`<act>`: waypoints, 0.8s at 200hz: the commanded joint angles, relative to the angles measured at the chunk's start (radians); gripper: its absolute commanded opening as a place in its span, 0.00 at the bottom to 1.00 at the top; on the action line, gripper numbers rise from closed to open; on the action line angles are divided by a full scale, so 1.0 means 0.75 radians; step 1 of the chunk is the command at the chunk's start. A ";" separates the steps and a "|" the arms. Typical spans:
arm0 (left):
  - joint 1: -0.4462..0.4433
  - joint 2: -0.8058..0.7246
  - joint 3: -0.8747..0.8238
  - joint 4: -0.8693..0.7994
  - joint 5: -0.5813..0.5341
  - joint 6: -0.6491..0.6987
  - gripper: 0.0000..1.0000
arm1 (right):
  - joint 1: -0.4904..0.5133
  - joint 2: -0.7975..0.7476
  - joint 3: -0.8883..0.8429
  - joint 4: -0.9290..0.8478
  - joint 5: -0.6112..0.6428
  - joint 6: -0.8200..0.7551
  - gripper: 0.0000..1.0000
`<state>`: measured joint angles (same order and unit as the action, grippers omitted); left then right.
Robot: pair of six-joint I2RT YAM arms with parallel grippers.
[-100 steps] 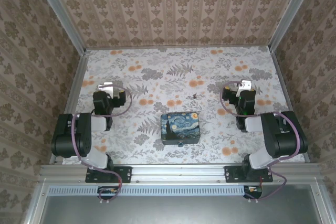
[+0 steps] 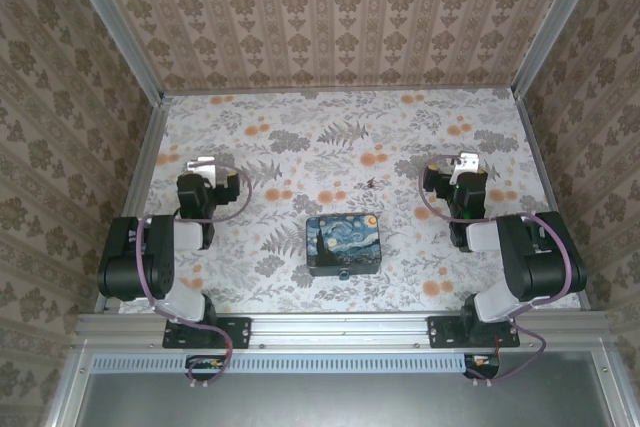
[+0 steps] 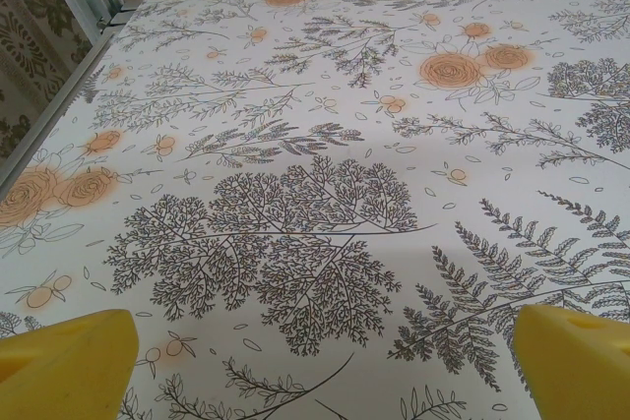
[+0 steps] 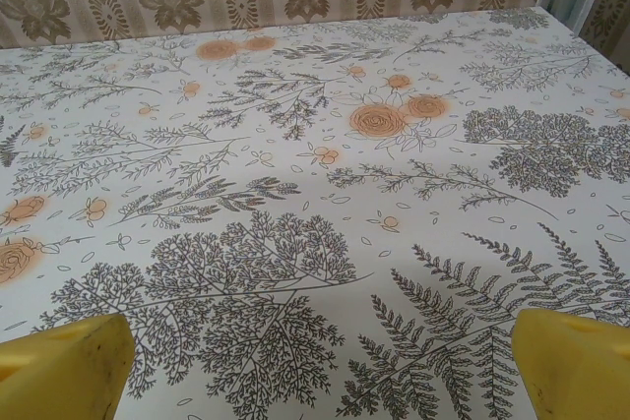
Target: Unlock the padlock with the key
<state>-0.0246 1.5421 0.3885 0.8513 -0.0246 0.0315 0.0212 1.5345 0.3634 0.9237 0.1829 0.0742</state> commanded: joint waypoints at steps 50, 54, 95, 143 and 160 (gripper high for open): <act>0.034 -0.007 0.026 -0.003 0.063 0.011 1.00 | -0.006 -0.004 0.019 -0.012 -0.011 0.000 1.00; 0.034 -0.007 0.026 -0.004 0.064 0.010 1.00 | -0.005 -0.005 0.018 -0.011 -0.012 0.001 1.00; 0.039 -0.015 0.033 -0.018 0.130 0.028 1.00 | -0.006 -0.008 0.011 0.000 -0.012 0.003 0.99; 0.038 -0.144 0.081 -0.200 0.084 0.016 1.00 | -0.010 -0.259 0.061 -0.282 0.042 0.022 0.99; 0.038 -0.203 0.124 -0.330 0.070 0.007 1.00 | -0.011 -0.353 0.106 -0.443 0.044 0.045 1.00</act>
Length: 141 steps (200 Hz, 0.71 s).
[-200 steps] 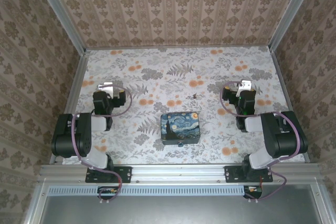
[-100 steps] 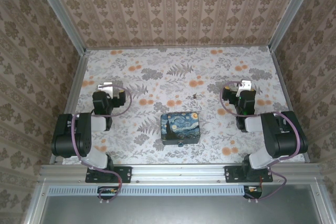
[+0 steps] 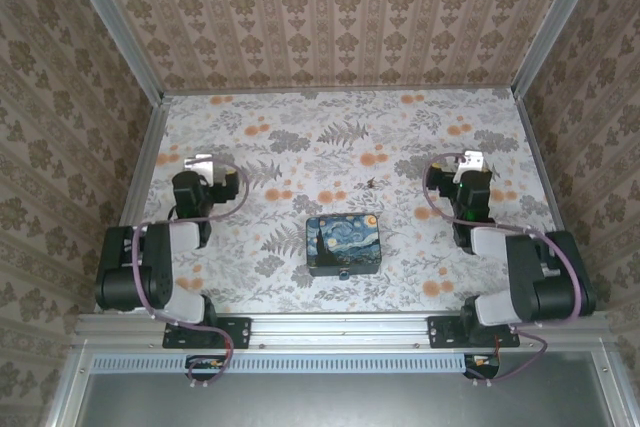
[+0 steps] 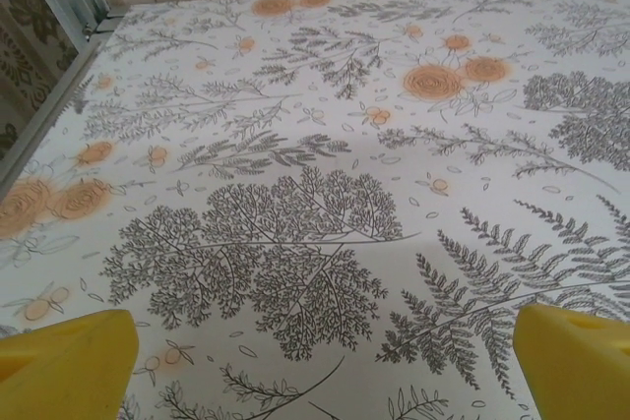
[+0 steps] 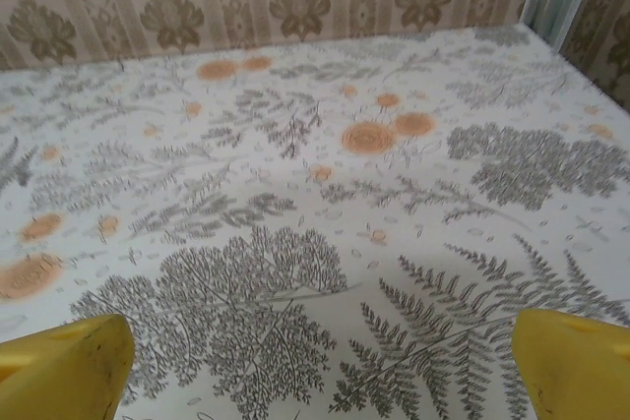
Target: Unlock the padlock with the key
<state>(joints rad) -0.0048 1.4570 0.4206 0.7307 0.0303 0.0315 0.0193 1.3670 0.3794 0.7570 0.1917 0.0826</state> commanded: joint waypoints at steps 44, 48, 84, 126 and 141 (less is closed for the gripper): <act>0.008 -0.260 0.306 -0.639 0.034 -0.127 1.00 | -0.008 -0.316 0.197 -0.629 -0.134 0.208 1.00; 0.011 -0.263 0.337 -0.698 0.040 -0.148 1.00 | -0.007 -0.325 0.211 -0.671 -0.168 0.223 1.00; 0.006 -0.261 0.613 -1.135 0.114 -0.382 0.95 | 0.022 -0.383 0.315 -1.015 -0.450 0.345 0.98; -0.118 -0.321 0.681 -1.376 0.275 -0.489 0.95 | 0.178 -0.397 0.426 -1.400 -0.613 0.435 0.90; -0.215 -0.340 0.690 -1.462 0.304 -0.491 0.95 | 0.270 -0.372 0.458 -1.502 -0.610 0.462 0.87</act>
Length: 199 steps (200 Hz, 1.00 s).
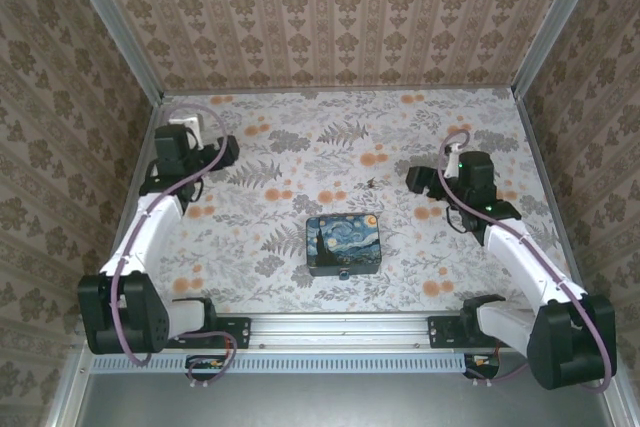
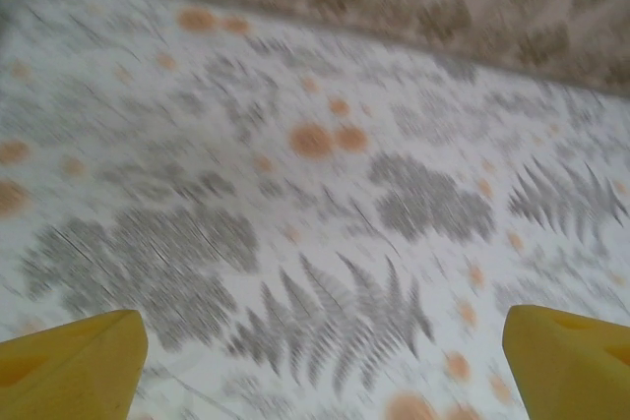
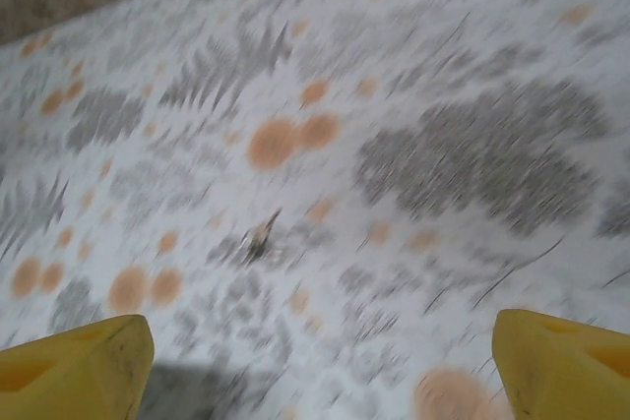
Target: Unlock the padlock with the key
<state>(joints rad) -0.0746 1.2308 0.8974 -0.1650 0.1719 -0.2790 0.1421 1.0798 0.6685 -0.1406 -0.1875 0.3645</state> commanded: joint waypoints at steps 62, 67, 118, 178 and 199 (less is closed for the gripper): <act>-0.534 -0.230 -0.134 -0.401 0.084 -0.275 0.96 | 0.385 -0.010 -0.009 -0.395 -0.057 0.305 0.76; -0.556 -0.252 -0.168 -0.393 0.074 -0.310 0.96 | 0.400 -0.021 -0.016 -0.404 -0.045 0.315 0.76; -0.763 -0.266 -0.355 -0.241 0.050 -0.507 0.96 | 0.492 -0.105 -0.127 -0.397 -0.052 0.416 0.73; -0.967 -0.074 -0.364 -0.102 -0.017 -0.618 0.96 | 0.587 -0.044 -0.167 -0.304 -0.066 0.458 0.73; -0.982 -0.023 -0.354 -0.072 -0.009 -0.635 0.96 | 0.594 -0.005 -0.180 -0.236 -0.088 0.469 0.73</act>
<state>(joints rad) -0.7982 1.1854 0.6277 -0.2729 0.1856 -0.7082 0.5762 1.0485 0.5526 -0.3801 -0.2379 0.6880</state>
